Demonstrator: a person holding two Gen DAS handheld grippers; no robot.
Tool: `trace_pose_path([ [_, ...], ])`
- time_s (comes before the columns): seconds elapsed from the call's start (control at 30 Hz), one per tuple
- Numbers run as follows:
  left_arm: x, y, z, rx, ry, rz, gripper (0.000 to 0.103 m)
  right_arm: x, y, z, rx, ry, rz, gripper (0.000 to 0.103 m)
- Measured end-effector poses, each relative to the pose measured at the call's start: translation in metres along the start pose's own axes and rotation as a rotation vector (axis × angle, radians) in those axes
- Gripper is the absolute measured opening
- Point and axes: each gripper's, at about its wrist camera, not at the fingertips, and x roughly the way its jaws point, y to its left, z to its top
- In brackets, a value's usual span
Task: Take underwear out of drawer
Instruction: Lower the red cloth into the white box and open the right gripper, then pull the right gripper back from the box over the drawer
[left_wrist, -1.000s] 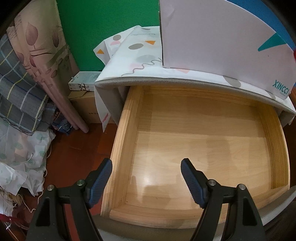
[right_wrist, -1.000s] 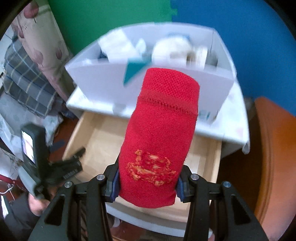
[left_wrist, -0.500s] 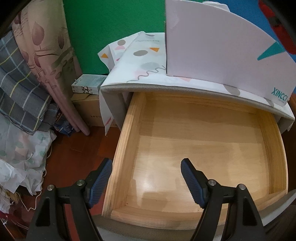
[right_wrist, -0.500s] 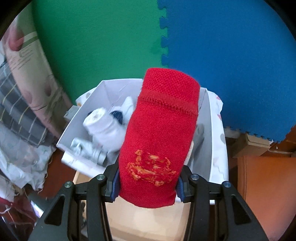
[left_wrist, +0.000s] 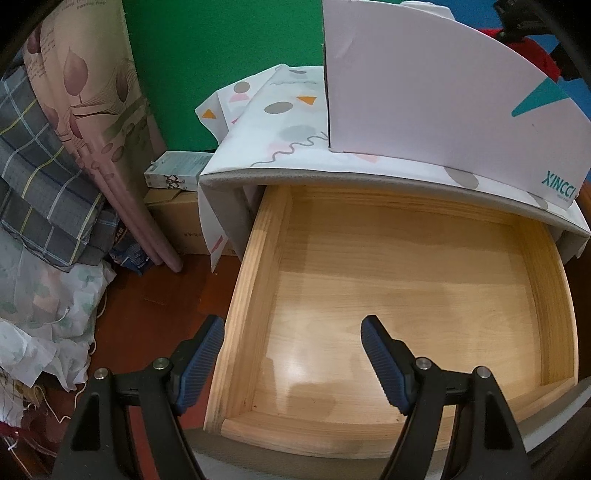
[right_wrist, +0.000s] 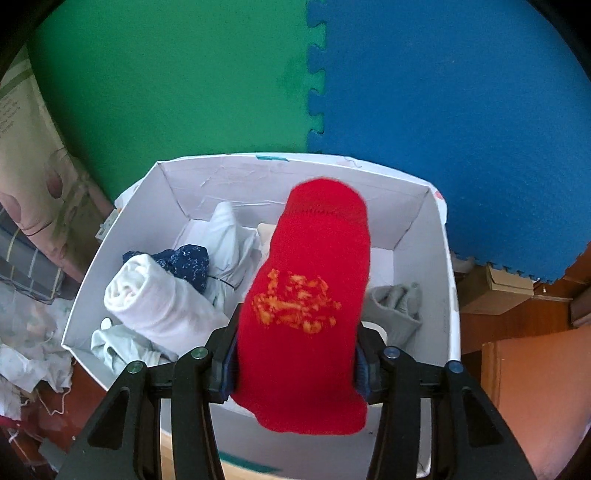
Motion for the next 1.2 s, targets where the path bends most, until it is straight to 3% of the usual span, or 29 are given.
trace_pose_path([
  [0.37,-0.001,0.0,0.001,0.003,-0.005,0.001,0.079,0.02,0.007,-0.002,-0.022,0.016,-0.013,0.057],
  [0.57,-0.001,0.0,0.001,0.005,-0.007,0.0,0.079,0.013,0.013,0.001,-0.037,-0.009,-0.02,0.073],
  [0.8,-0.001,0.0,0.002,0.001,-0.007,-0.006,0.079,-0.009,0.017,0.002,-0.047,-0.057,-0.021,0.09],
  [1.03,-0.002,0.001,0.002,-0.004,-0.011,-0.015,0.079,-0.043,0.022,-0.009,-0.066,-0.118,0.001,0.093],
  [1.2,-0.004,0.0,0.002,-0.013,-0.022,-0.018,0.079,-0.073,0.023,-0.041,-0.087,-0.171,0.012,0.096],
])
